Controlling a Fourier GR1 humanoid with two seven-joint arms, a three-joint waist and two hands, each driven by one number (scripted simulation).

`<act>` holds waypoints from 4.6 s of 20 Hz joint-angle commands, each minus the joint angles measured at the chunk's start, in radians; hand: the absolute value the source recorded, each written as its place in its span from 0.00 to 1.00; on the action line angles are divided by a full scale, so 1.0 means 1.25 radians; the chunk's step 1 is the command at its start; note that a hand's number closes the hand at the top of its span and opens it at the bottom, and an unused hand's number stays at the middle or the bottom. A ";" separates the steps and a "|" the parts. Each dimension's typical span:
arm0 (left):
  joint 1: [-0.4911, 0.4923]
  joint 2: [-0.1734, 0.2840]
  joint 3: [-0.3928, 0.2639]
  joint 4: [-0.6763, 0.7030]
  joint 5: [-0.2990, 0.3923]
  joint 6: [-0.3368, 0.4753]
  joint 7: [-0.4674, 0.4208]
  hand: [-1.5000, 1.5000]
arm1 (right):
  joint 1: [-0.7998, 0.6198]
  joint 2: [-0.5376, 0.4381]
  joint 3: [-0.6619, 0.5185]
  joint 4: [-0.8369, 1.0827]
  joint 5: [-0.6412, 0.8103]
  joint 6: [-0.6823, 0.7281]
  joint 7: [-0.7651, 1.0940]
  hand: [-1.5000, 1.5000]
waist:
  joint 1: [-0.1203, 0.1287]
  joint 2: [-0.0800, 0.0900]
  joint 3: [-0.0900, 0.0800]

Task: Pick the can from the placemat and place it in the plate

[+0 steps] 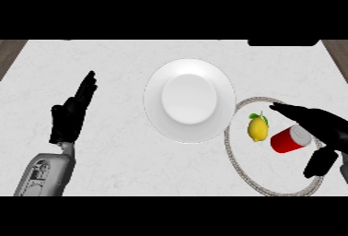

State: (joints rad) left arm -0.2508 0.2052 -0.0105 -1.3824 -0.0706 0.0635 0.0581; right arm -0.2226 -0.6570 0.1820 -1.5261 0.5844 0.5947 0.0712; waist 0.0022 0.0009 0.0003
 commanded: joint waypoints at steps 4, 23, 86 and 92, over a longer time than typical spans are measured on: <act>-0.043 0.004 0.044 0.047 -0.003 -0.024 -0.003 0.50 | 0.004 0.056 -0.027 0.051 0.081 0.009 -0.036 0.00 | -0.003 0.000 0.000; -0.006 -0.023 0.008 -0.064 -0.023 -0.052 0.044 0.50 | -0.264 0.017 -0.116 0.588 0.268 -0.257 -0.375 1.00 | 0.041 0.012 0.003; -0.035 -0.023 0.056 -0.046 -0.019 -0.077 0.078 0.50 | -0.622 0.520 -0.197 0.806 -0.198 -0.423 -0.342 0.00 | 0.009 0.002 0.000; -0.031 -0.029 0.070 0.017 -0.042 -0.048 0.012 0.50 | -0.599 0.380 -0.292 0.818 -0.266 -0.383 -0.351 0.00 | 0.000 0.003 0.000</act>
State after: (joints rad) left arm -0.2899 0.1581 0.0536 -1.4077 -0.1241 0.0013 0.1163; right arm -0.9830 -0.1165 -0.1112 -0.5009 0.3114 0.0957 -0.3681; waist 0.0111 0.0055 0.0004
